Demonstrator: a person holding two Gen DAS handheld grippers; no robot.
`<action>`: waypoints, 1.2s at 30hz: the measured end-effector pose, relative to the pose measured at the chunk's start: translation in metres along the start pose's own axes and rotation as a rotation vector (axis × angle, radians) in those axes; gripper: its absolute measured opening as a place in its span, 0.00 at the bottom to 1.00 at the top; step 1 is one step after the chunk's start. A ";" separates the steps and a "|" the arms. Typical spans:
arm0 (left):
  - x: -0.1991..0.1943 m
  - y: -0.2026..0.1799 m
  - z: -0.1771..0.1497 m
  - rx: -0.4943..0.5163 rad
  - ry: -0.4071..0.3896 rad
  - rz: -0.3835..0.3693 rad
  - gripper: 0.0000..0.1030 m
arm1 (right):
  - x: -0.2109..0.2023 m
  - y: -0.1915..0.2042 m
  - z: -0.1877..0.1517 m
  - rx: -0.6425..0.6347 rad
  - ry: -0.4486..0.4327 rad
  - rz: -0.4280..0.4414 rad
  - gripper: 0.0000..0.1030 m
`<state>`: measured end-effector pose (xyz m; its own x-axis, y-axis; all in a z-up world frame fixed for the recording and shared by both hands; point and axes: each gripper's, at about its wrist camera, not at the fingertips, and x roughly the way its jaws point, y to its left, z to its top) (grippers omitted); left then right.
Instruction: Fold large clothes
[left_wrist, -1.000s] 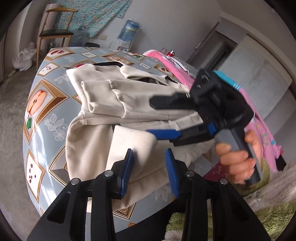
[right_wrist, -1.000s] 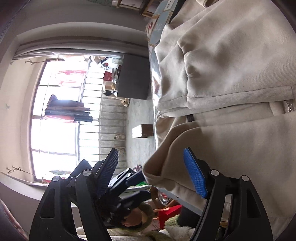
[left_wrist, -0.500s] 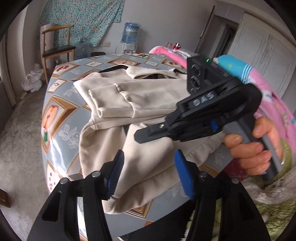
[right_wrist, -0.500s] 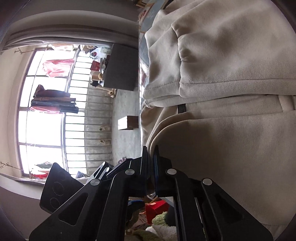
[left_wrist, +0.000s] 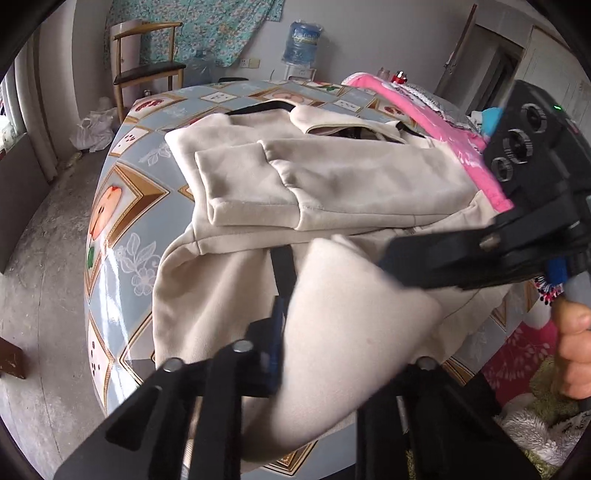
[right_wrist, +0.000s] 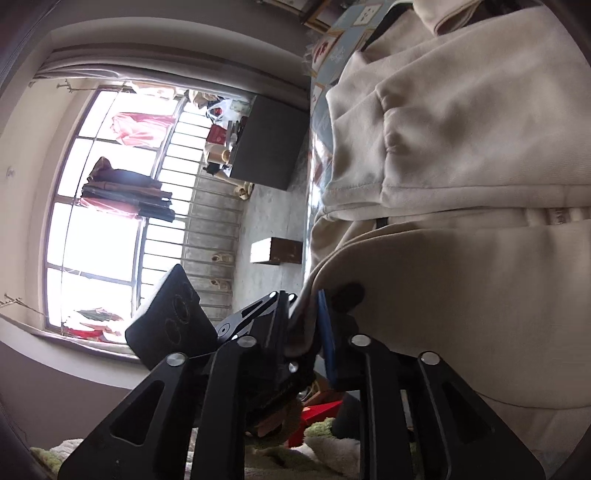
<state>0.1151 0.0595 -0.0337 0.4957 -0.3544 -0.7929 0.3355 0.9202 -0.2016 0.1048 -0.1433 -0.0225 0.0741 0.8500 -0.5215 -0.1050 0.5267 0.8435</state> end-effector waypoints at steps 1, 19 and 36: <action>0.002 0.001 0.000 -0.013 0.006 0.003 0.10 | -0.012 -0.004 0.000 -0.011 -0.026 -0.023 0.30; 0.009 0.001 -0.003 -0.120 0.029 0.062 0.09 | -0.234 -0.154 0.050 0.137 -0.379 -0.462 0.56; 0.011 0.001 -0.001 -0.128 0.046 0.059 0.09 | -0.218 -0.155 0.040 0.150 -0.199 -0.369 0.67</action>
<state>0.1207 0.0568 -0.0433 0.4730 -0.2939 -0.8306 0.2009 0.9539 -0.2231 0.1440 -0.4102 -0.0342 0.2707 0.5798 -0.7685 0.1080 0.7750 0.6227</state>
